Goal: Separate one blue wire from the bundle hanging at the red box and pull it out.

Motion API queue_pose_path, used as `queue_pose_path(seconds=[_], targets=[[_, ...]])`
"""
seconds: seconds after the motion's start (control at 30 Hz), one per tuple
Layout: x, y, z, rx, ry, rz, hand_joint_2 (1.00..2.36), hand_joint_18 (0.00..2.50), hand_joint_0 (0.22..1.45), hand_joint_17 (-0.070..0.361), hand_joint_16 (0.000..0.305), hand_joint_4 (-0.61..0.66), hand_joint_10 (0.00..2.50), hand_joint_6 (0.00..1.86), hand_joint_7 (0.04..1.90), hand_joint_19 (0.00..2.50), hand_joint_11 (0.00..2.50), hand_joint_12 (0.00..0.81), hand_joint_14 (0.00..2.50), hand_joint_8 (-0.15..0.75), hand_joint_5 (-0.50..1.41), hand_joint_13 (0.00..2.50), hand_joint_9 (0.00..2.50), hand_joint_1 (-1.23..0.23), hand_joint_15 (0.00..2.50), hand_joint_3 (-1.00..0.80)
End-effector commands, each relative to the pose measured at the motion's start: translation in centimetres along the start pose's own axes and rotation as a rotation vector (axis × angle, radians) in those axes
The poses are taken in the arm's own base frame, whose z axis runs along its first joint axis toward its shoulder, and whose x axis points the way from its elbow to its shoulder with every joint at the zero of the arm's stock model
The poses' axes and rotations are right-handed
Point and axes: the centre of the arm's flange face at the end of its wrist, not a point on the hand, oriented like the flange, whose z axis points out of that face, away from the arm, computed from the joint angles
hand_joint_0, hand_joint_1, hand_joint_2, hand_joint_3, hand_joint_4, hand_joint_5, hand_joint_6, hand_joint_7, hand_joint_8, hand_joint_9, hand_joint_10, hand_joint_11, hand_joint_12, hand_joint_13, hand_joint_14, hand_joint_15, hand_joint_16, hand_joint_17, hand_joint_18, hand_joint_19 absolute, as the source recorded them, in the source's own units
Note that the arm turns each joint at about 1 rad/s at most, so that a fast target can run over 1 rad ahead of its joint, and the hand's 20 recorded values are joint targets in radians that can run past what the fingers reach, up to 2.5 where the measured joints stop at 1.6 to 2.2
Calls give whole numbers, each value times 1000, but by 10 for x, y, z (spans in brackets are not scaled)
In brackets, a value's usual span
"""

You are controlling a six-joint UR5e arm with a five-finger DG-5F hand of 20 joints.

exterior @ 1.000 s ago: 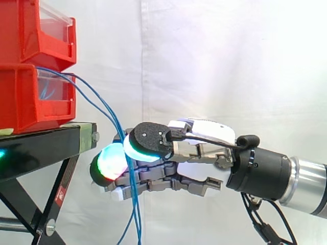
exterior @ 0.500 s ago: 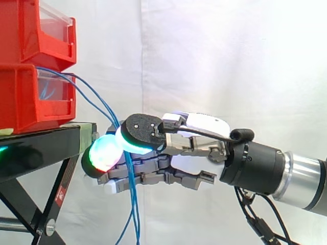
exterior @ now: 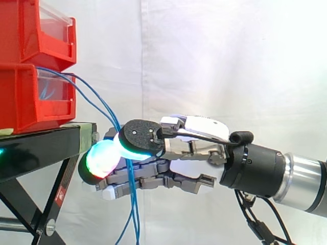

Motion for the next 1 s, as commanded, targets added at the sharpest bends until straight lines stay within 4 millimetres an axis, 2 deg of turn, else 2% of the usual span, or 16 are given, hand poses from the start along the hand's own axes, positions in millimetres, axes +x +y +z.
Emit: queue_pose_path(seconds=[0.0, 0.97], targets=[[-2, -1, -1, 0, -2, 3, 1012, 372, 627, 119, 53, 262, 6, 720, 1049, 506, 244, 393, 12, 286, -204, 448, 370, -684, 326, -371], [-17, -3, -4, -15, -5, -7, 1013, 374, 622, 119, 53, 263, 6, 706, 1073, 506, 256, 395, 12, 286, -200, 456, 377, -661, 336, -353]])
